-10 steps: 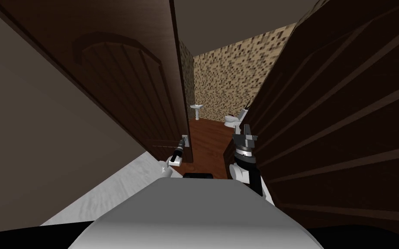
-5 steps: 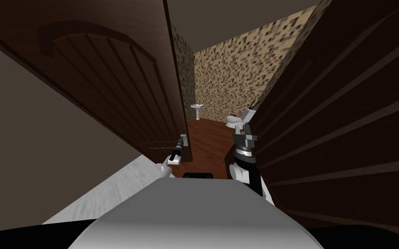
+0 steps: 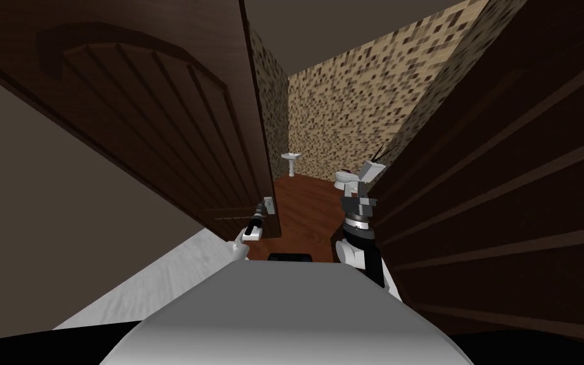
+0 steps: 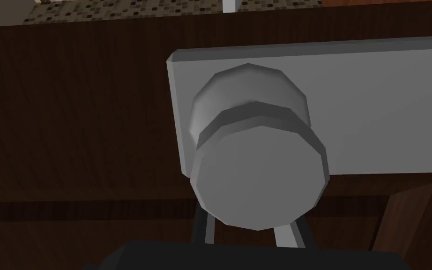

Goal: Push the door open

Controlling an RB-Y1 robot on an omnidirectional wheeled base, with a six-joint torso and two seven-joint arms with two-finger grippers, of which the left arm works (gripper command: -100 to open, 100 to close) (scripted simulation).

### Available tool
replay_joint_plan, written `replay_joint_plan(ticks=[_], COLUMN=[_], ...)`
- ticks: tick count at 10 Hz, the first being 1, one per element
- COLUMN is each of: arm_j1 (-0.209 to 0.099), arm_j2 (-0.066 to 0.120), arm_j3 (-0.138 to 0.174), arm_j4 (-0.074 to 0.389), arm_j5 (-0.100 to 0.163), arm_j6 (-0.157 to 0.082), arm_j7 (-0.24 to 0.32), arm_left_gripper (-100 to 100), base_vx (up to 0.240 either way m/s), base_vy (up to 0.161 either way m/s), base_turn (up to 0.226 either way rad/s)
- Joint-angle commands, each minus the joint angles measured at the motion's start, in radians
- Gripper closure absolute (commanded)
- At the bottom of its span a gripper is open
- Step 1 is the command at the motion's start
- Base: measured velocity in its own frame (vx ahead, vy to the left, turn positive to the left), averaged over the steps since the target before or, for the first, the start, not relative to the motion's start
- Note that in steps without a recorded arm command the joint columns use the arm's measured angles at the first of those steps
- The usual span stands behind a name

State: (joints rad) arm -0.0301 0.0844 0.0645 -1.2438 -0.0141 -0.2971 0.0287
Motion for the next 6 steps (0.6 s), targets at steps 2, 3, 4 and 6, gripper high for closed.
replay_joint_plan(ticks=[2,3,4,6], arm_j1=[0.000,0.006,0.007,0.013], arm_j2=[0.001,-0.002,-0.003,-0.017], arm_j3=[0.034,0.018,0.016,0.002], arm_j4=[-0.010,-0.014,-0.015,-0.024], arm_j5=[0.003,0.002,0.002,0.002], arm_j6=[0.003,0.004,0.005,0.009], arm_j7=[-0.009,-0.006,-0.006,-0.006], arm_left_gripper=[100,-100,-100,-100], base_vx=[0.189,-0.064,-0.211,-0.228], base_vy=[-0.067,-0.054,-0.041,-0.020], base_turn=[0.096,0.068,0.021,0.033])
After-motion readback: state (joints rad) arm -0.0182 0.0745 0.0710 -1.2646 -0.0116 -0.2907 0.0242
